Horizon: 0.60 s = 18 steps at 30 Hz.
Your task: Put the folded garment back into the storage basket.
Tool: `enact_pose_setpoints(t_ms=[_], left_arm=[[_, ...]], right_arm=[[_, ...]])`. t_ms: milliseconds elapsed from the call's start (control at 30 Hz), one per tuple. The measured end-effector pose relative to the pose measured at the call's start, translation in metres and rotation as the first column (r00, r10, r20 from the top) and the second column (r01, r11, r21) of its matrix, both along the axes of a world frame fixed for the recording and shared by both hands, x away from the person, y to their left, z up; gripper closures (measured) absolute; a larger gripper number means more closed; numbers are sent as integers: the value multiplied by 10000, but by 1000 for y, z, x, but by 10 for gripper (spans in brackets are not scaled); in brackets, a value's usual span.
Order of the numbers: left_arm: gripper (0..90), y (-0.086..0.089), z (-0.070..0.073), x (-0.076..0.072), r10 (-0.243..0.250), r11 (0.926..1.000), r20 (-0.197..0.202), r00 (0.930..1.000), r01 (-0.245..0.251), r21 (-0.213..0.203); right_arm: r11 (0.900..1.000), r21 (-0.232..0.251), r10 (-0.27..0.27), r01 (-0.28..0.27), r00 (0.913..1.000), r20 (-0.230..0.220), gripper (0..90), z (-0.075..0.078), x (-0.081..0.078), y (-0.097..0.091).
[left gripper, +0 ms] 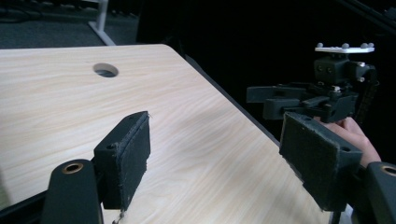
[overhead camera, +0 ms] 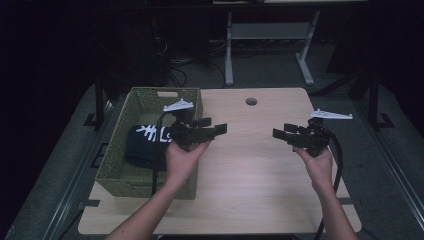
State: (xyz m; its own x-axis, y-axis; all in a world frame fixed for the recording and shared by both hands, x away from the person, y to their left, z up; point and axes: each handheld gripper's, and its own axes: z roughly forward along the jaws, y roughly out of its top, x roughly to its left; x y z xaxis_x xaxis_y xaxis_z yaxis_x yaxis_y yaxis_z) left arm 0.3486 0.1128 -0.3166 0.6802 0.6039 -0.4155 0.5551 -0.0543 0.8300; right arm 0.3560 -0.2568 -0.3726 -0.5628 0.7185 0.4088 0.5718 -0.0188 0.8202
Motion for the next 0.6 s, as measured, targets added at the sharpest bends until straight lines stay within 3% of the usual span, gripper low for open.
enact_pose_setpoints(t_ms=[600], left_arm=[[241, -49, -15, -2, -727, 9973, -37, 9973, 728, 95]], right_arm=[[9983, -180, -550, 546, 9982, -219, 280, -12, -13, -40]])
